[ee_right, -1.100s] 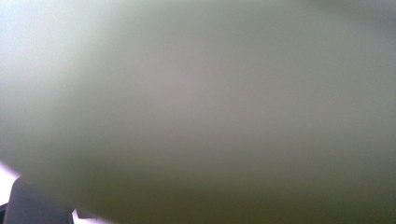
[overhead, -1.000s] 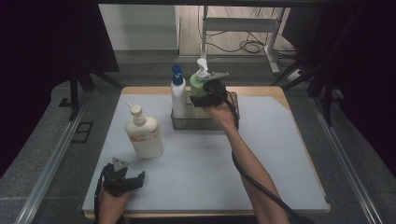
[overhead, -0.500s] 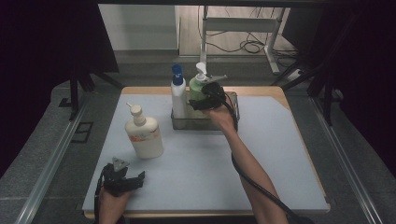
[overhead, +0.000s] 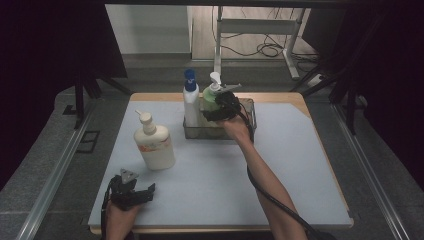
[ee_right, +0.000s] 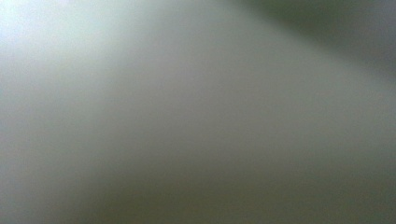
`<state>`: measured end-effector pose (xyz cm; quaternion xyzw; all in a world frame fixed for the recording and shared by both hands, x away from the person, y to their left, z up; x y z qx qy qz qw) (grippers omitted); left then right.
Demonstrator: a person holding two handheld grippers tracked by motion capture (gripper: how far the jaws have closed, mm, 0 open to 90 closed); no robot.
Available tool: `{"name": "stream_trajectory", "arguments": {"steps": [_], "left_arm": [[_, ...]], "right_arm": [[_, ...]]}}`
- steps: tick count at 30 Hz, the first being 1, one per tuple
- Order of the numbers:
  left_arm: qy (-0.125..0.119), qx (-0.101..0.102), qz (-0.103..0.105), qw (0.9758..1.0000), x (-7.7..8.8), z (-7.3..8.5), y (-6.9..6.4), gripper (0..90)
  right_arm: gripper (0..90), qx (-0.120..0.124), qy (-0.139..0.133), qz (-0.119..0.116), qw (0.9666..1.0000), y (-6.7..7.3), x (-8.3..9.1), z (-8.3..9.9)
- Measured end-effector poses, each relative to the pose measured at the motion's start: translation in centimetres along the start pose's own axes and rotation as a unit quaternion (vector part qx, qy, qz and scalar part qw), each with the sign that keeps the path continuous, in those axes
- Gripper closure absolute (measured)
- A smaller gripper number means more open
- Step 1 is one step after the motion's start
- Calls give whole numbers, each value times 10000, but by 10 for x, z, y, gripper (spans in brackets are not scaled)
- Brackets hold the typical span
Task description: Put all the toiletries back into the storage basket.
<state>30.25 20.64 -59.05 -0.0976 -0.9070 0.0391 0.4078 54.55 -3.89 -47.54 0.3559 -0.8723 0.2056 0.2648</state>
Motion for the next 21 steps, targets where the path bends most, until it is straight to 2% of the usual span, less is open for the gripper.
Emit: {"name": "stream_trajectory", "arguments": {"steps": [13,21], "left_arm": [[1,0,0,10000,0,0,0,116],[-3,2,-2,10000,0,0,0,116]], "right_arm": [[124,-46,140,-25,9999,2,-9,11],[118,-196,53,-67,9998,0,-8,13]]}}
Point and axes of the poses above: each handheld gripper's, and its own axes: x roughly backward along the jaws, z roughly out of its underside, y roughly to its left, the point moved 9 cm from there along -x, roughly forward along the jaws, and after that the axes turned 11 degrees about x, right-handed, at the moved point
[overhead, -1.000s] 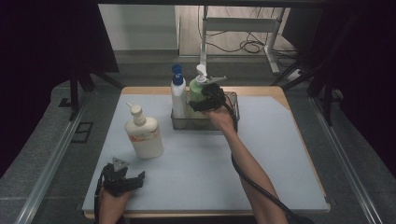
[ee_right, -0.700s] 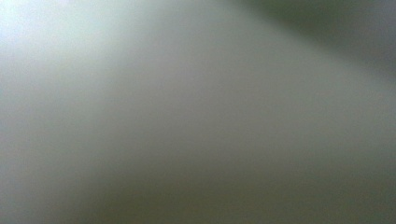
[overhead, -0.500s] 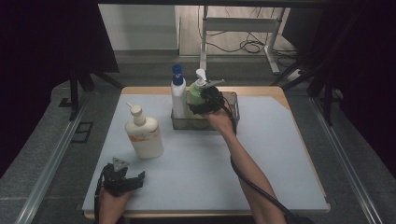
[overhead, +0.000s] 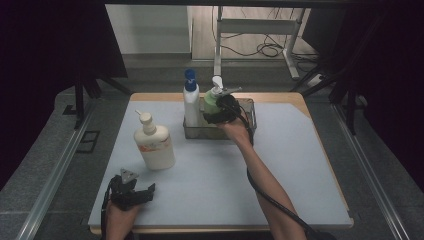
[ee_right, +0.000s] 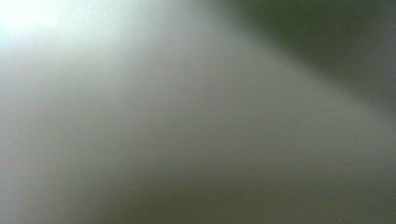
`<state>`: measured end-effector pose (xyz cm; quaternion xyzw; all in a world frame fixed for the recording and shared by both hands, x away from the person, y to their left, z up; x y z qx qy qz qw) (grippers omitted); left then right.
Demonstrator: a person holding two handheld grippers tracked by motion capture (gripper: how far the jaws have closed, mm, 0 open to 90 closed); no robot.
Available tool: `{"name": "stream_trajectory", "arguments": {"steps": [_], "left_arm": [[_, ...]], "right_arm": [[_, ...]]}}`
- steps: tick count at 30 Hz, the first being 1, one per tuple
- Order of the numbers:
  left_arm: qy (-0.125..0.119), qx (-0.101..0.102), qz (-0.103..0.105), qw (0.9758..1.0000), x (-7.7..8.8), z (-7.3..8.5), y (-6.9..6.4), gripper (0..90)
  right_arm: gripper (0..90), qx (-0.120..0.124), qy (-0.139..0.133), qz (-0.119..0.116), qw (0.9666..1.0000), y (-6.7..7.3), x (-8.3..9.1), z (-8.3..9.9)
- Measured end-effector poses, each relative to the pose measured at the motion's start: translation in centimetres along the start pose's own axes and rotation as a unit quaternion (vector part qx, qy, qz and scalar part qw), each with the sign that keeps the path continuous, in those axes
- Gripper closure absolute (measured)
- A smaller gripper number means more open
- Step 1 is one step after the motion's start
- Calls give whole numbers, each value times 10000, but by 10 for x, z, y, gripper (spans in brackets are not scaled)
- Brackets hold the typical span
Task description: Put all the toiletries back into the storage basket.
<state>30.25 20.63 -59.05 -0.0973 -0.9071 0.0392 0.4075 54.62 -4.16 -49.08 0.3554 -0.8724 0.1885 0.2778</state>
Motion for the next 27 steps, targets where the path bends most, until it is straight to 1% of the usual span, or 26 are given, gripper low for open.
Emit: {"name": "stream_trajectory", "arguments": {"steps": [5,7,8,9,10,16,20,24,27], "left_arm": [[0,-1,0,10000,0,0,0,116],[2,-2,1,10000,0,0,0,116],[3,-2,2,10000,0,0,0,116],[6,-1,3,10000,0,0,0,116],[-5,1,2,10000,0,0,0,116],[-4,-1,2,10000,0,0,0,116],[4,-2,1,10000,0,0,0,116],[-3,-1,2,10000,0,0,0,116],[-5,1,0,10000,0,0,0,116]], "right_arm": [[113,-30,-12,-25,10000,0,0,0],[77,-64,-41,-104,9999,-1,0,0],[38,-91,-67,-187,9998,0,0,0],[6,-111,-65,-206,9997,0,0,0],[0,-106,-68,-185,9998,-1,1,1],[0,5,-144,-154,9998,-3,11,3],[7,50,-159,-213,9996,-2,20,10],[44,100,-132,-300,9994,-1,31,18],[103,127,-113,-330,9993,-3,39,23]]}}
Point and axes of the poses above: each handheld gripper's, and its own axes: x roughly backward along the jaws, z roughly out of its underside, y roughly to its left, the point moved 9 cm from there along -x, roughly forward along the jaws, and after that the axes turned 11 degrees about x, right-handed, at the moved point
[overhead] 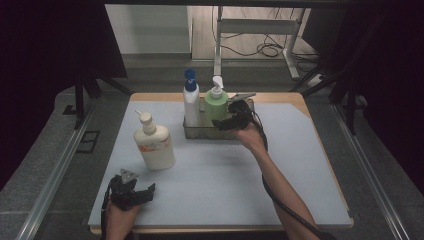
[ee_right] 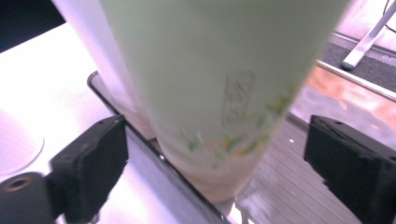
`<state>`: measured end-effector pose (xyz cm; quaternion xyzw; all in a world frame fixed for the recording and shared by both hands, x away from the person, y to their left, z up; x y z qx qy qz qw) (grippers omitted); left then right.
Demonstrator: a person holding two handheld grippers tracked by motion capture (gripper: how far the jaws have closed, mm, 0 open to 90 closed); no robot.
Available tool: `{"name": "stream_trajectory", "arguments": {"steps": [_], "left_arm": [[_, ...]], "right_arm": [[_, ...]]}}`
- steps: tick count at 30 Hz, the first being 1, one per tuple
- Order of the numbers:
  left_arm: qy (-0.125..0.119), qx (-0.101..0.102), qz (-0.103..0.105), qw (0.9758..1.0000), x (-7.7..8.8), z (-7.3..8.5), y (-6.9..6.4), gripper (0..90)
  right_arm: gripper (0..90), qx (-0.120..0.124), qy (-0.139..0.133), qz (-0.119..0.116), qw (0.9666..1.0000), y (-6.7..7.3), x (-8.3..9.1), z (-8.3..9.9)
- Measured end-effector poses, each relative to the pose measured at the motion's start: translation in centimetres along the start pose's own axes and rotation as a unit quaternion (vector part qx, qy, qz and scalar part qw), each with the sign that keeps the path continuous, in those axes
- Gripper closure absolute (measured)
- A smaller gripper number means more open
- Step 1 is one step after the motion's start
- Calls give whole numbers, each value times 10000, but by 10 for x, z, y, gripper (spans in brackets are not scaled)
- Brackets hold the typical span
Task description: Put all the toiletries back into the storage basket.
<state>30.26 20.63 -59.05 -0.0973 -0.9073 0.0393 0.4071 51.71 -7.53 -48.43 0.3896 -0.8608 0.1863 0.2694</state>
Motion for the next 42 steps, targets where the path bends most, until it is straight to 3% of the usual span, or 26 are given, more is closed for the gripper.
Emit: {"name": "stream_trajectory", "arguments": {"steps": [3,7,11,15,20,23,33,42], "left_arm": [[6,-2,-1,10000,0,0,0,116],[2,4,2,10000,0,0,0,116],[2,4,3,10000,0,0,0,116],[2,5,2,10000,0,0,0,116],[10,-2,-2,10000,0,0,0,116],[9,-3,-2,10000,0,0,0,116],[11,-4,-3,10000,0,0,0,116],[11,3,1,10000,0,0,0,115]], "right_arm": [[151,-18,22,2,10000,-2,7,5],[308,-68,16,30,10000,-7,16,11],[506,-111,247,136,9995,-11,21,19],[719,-154,393,280,9987,-17,21,23],[854,-255,473,332,9980,-23,12,25],[892,-363,552,373,9971,-26,4,27],[897,-647,726,302,9948,-31,-20,32],[896,-778,829,171,9934,-32,-28,38]]}}
Point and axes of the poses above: each handheld gripper's, and its own axes: x roughly backward along the jaws, z roughly out of its underside, y roughly to its left, the point moved 9 cm from there along -x, roughly forward along the jaws, and after that the axes turned 11 degrees about x, right-handed, at the moved point
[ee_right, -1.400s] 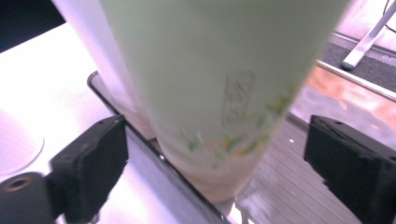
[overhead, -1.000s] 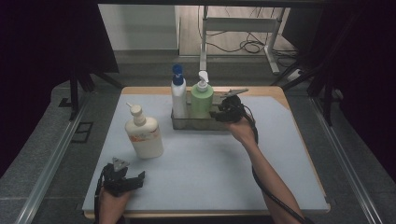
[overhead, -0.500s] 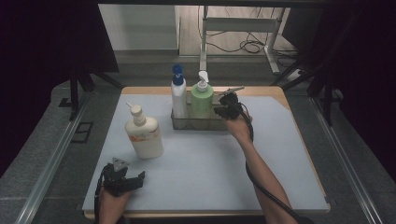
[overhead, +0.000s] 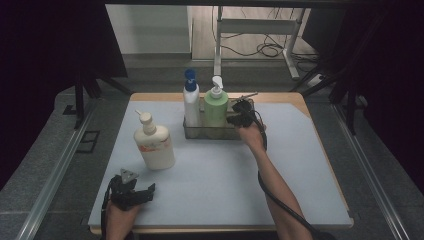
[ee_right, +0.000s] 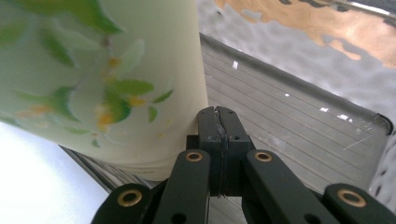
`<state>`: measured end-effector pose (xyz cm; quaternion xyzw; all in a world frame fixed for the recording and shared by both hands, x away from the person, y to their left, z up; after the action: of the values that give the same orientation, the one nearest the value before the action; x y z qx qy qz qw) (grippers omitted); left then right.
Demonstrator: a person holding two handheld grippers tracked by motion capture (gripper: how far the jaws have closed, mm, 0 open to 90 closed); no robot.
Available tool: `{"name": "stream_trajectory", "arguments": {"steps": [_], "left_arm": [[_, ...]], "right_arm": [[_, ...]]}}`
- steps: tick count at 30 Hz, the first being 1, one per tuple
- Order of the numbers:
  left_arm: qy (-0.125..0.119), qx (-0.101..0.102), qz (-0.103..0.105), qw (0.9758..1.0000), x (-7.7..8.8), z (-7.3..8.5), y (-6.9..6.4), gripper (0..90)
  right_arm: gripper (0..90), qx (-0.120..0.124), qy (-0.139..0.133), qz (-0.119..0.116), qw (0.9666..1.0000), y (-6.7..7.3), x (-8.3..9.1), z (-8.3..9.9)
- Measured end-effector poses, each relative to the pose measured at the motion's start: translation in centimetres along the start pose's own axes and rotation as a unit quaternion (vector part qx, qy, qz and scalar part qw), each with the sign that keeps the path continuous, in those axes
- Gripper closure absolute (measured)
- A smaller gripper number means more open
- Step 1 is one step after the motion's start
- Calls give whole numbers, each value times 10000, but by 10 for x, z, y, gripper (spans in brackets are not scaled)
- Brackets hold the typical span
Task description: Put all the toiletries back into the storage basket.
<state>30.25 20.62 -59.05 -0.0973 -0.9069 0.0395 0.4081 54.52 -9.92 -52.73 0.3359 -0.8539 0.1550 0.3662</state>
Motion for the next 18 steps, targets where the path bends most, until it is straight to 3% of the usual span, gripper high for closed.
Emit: {"name": "stream_trajectory", "arguments": {"steps": [18], "left_arm": [[-2,2,-2,10000,0,0,0,115]], "right_arm": [[897,70,79,-59,9999,12,-6,-5]]}}
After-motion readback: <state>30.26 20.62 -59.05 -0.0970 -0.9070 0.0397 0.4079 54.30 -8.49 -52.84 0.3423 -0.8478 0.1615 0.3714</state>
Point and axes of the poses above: each handheld gripper's, and its own axes: x roughly backward along the jaws, z roughly out of its underside, y roughly to its left, the point moved 9 cm from there along -x, roughly forward along the jaws, and after that the axes turned 11 degrees about x, right-handed, at the moved point
